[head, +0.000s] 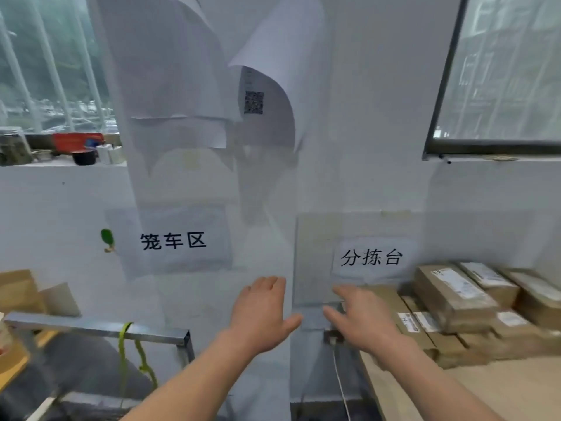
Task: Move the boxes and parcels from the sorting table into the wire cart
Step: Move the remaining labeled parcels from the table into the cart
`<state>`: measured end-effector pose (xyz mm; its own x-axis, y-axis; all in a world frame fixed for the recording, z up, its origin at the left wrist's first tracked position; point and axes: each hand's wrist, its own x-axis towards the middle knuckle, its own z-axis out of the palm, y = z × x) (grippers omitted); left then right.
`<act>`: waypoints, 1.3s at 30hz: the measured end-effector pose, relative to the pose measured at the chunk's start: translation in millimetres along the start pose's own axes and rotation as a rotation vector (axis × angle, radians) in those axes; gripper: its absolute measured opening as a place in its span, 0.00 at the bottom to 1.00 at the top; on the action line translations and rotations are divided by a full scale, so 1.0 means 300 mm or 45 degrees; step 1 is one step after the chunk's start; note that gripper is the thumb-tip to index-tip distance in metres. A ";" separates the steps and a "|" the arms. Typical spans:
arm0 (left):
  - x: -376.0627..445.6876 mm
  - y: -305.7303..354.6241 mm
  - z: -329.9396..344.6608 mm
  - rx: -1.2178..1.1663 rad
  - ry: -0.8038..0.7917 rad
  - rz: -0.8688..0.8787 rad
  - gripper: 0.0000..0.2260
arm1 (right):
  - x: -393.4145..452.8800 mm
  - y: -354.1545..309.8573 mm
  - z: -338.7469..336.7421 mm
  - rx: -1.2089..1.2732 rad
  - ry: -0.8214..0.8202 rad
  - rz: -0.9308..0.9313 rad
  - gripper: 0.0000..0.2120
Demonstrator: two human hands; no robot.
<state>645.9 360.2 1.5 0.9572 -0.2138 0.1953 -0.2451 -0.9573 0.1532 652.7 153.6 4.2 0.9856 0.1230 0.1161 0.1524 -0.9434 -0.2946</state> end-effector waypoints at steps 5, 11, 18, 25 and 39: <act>0.139 0.050 0.024 -0.041 -0.031 0.156 0.32 | 0.012 0.077 -0.049 0.030 0.086 0.198 0.19; 0.238 0.104 0.064 -0.099 -0.077 0.324 0.31 | -0.016 0.150 -0.049 -0.011 0.164 0.364 0.27; 0.289 0.197 0.141 -0.168 -0.136 0.481 0.31 | -0.096 0.247 -0.031 -0.056 0.217 0.564 0.24; 0.379 0.297 0.243 -0.212 -0.198 0.569 0.33 | -0.109 0.402 -0.012 -0.081 0.175 0.729 0.20; 0.709 0.681 0.395 -0.178 -0.305 0.524 0.33 | 0.053 0.900 -0.034 0.026 0.192 0.815 0.22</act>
<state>817.6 96.2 -40.4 0.7812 -0.6229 0.0409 -0.6126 -0.7524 0.2419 708.7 -102.4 -63.9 0.8611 -0.5066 0.0430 -0.4578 -0.8095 -0.3676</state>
